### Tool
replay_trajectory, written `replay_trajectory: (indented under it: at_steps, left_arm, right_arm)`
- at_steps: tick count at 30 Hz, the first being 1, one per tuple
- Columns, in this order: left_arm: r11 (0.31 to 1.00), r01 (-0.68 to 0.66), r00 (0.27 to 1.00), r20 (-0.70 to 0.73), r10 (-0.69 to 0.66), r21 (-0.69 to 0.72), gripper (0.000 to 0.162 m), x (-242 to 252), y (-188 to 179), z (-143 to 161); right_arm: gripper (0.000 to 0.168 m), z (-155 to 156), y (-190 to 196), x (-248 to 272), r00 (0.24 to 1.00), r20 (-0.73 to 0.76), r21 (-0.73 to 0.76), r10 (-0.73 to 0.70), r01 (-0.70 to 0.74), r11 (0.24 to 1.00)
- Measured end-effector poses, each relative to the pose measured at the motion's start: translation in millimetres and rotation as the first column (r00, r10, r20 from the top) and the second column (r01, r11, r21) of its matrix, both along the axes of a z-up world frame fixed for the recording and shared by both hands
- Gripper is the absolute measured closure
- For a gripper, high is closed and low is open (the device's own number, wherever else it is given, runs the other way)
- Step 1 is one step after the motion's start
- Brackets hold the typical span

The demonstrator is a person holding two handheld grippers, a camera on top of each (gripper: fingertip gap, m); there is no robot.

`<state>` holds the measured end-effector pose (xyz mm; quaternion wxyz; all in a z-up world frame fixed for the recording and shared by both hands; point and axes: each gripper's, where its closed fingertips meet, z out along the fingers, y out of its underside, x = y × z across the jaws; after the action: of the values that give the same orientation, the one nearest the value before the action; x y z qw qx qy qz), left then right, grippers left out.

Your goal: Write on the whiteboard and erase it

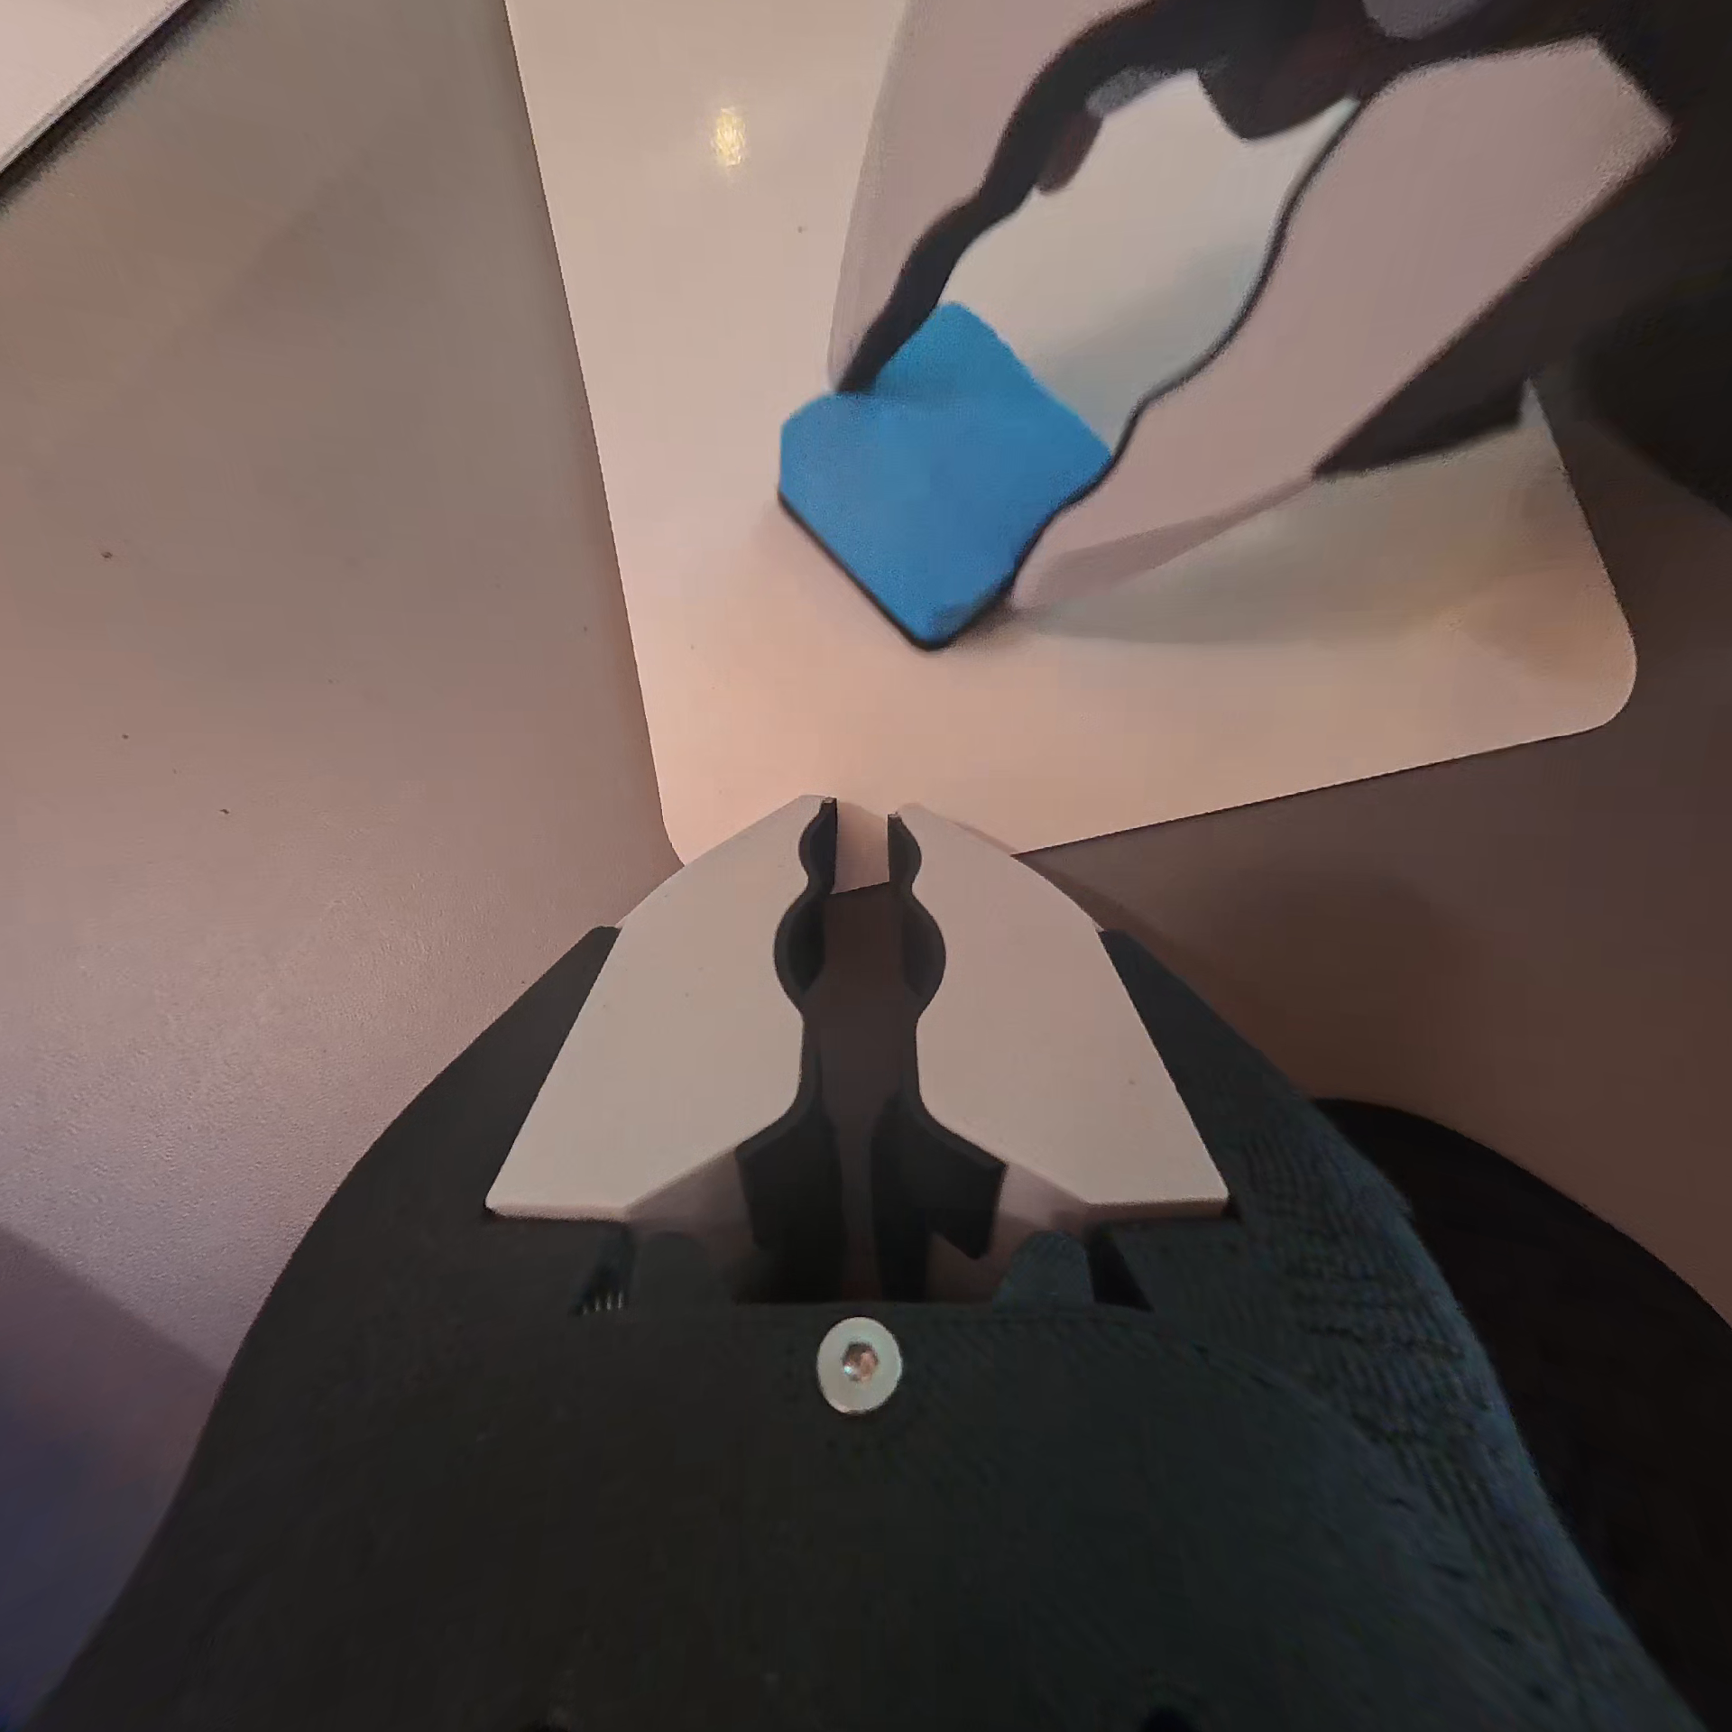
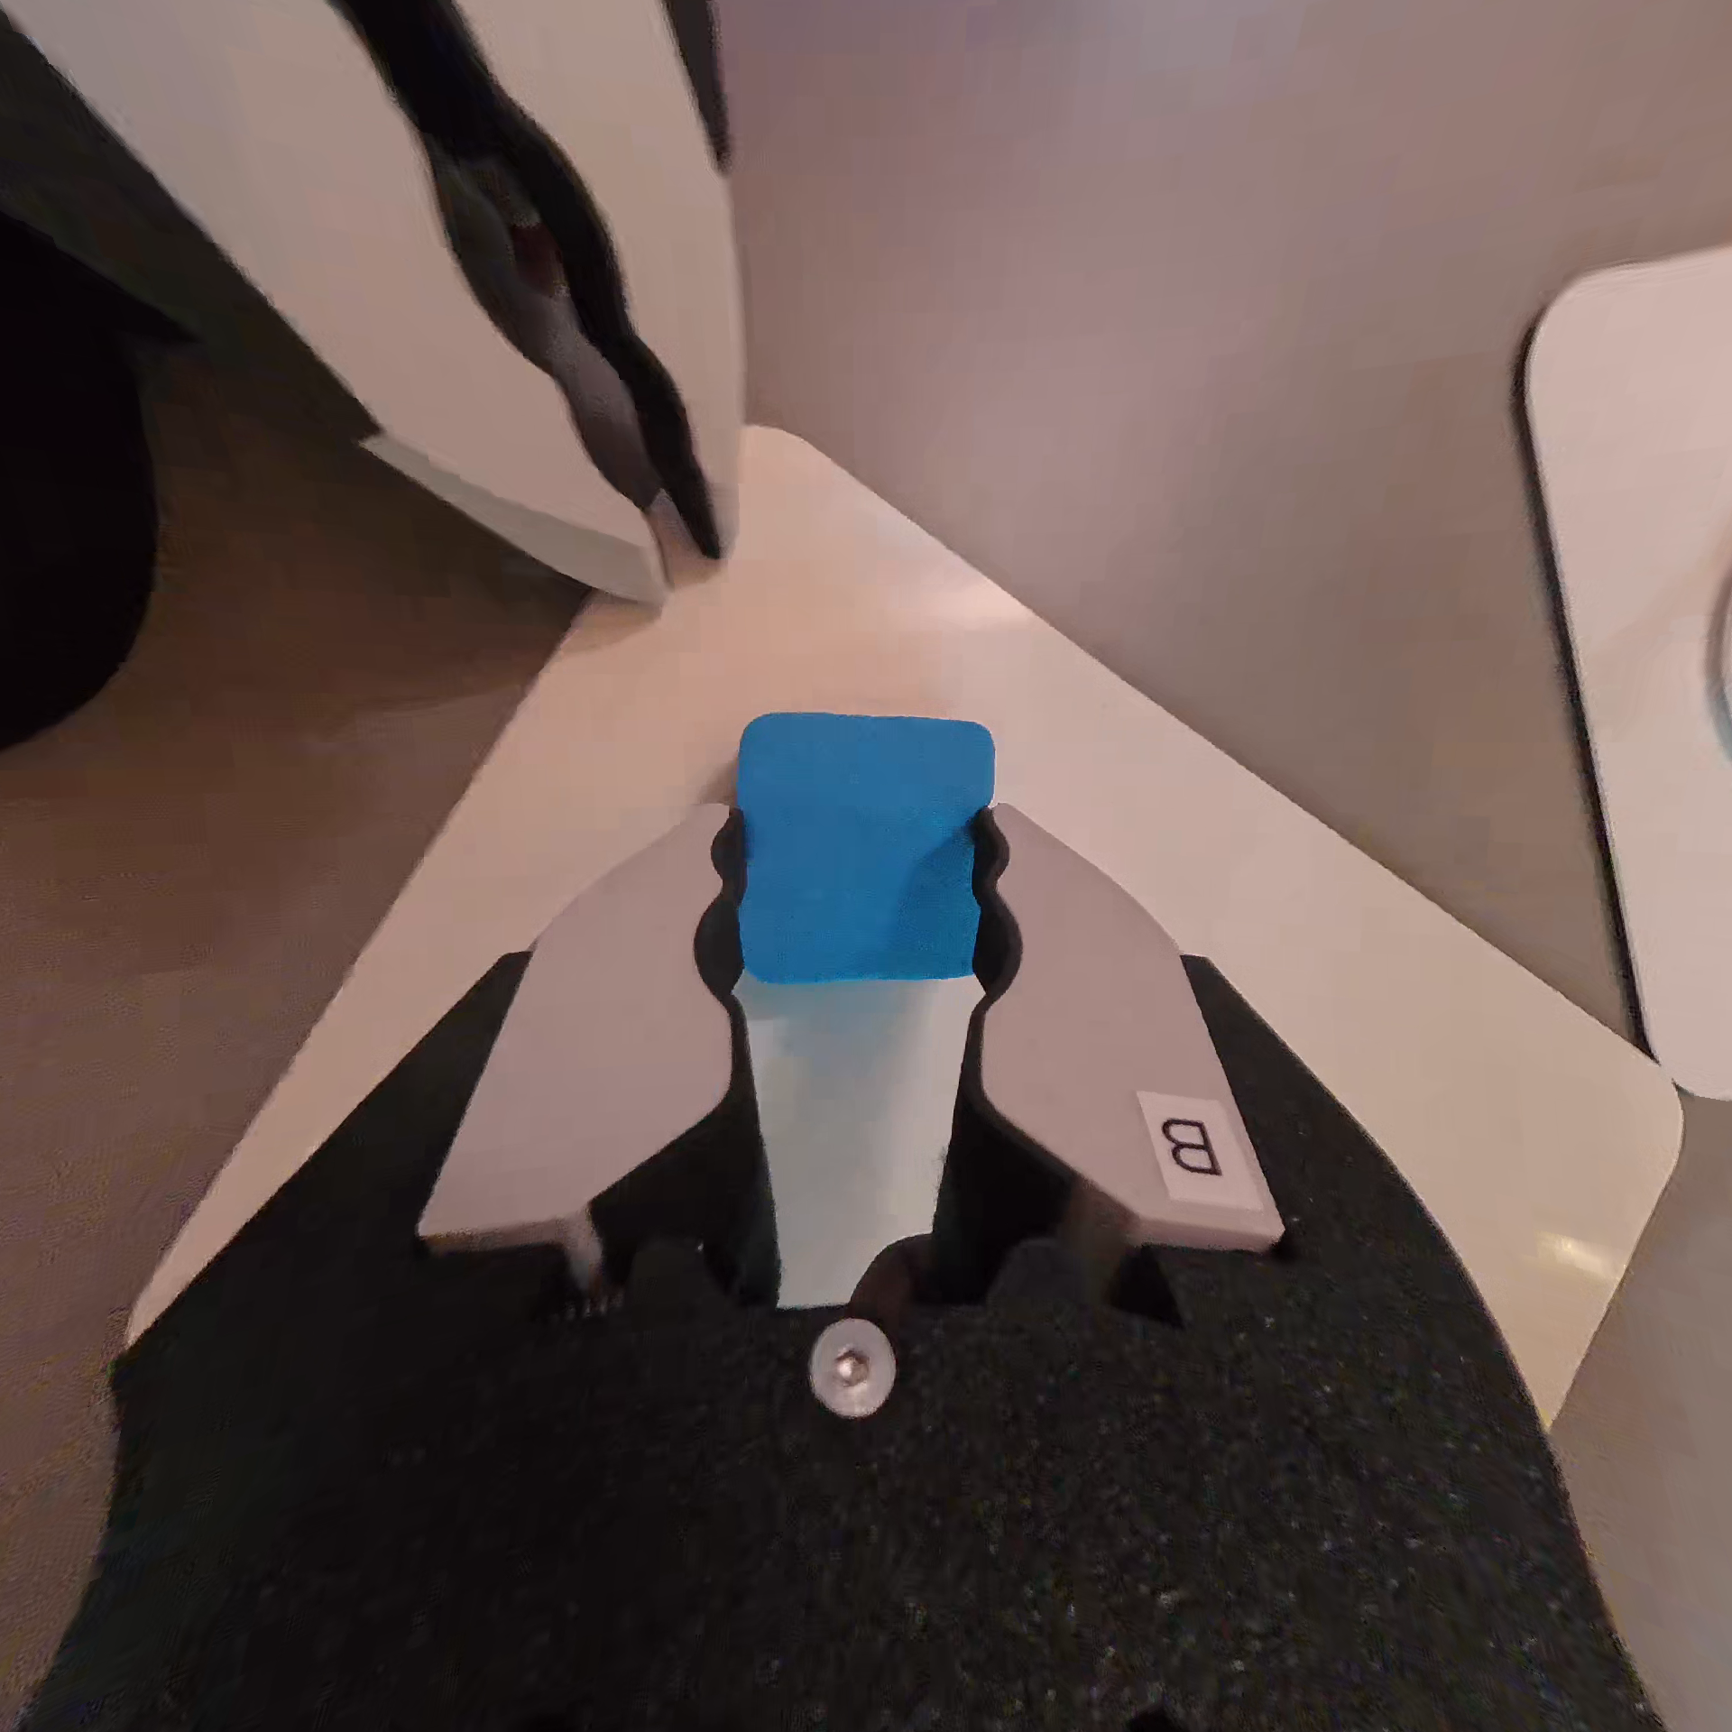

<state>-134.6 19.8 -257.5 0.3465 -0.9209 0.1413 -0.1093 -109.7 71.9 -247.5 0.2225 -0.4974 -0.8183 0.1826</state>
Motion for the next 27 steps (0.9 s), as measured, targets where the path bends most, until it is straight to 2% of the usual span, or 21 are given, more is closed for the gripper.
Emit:
replay_trajectory:
  at_steps: [3,5,6,9,12,14,16,20,23,27]
  left_arm:
    - [1.000,-0.001,1.000,0.001,0.001,0.000,0.151,0.4,-0.1,0.1]
    - [1.000,0.002,1.000,0.008,-0.002,0.001,0.151,0.8,0.4,0.0]
    - [1.000,0.004,1.000,0.008,-0.004,0.001,0.151,0.4,0.7,0.0]
    - [1.000,0.006,1.000,0.002,-0.006,0.002,0.150,0.8,0.1,0.0]
    - [1.000,0.006,1.000,0.000,-0.006,0.002,0.150,1.5,-0.6,0.1]
    - [1.000,0.007,1.000,0.000,-0.007,0.001,0.150,1.6,-0.8,0.1]
    - [1.000,0.007,1.000,0.003,-0.007,0.000,0.150,1.5,-0.8,0.1]
    - [1.000,0.006,1.000,0.007,-0.006,0.000,0.151,0.9,-0.4,-0.1]
    - [1.000,0.006,1.000,-0.001,-0.006,0.001,0.151,0.8,-0.7,0.0]
    - [1.000,0.008,1.000,-0.004,-0.008,0.003,0.150,1.4,-0.9,0.1]
  right_arm:
    - [0.120,-0.2,-54.1,14.8,0.983,0.000,-0.010,0.182,-0.182,0.983]
    - [0.120,-0.4,-49.7,21.8,0.975,0.021,-0.046,0.221,-0.220,0.974]
    - [0.120,-0.2,-27.5,18.3,0.986,0.024,-0.049,0.164,-0.163,0.985]
    - [0.120,-1.4,83.8,5.4,0.992,0.031,-0.003,-0.119,0.119,0.993]
    - [0.121,-2.2,195.4,10.3,0.908,0.014,-0.010,-0.419,0.420,0.908]
    - [0.121,-2.3,214.4,10.5,0.879,0.001,-0.053,-0.477,0.476,0.878]
    - [0.121,-2.0,194.9,7.5,0.899,-0.018,-0.019,-0.437,0.436,0.900]
    - [0.121,-0.6,91.8,7.2,0.975,-0.038,-0.056,-0.219,0.217,0.975]
    - [0.121,0.3,21.5,28.0,0.996,-0.043,-0.056,-0.084,0.081,0.995]
    - [0.121,1.4,-28.0,68.8,0.999,-0.037,-0.088,-0.016,0.013,0.996]
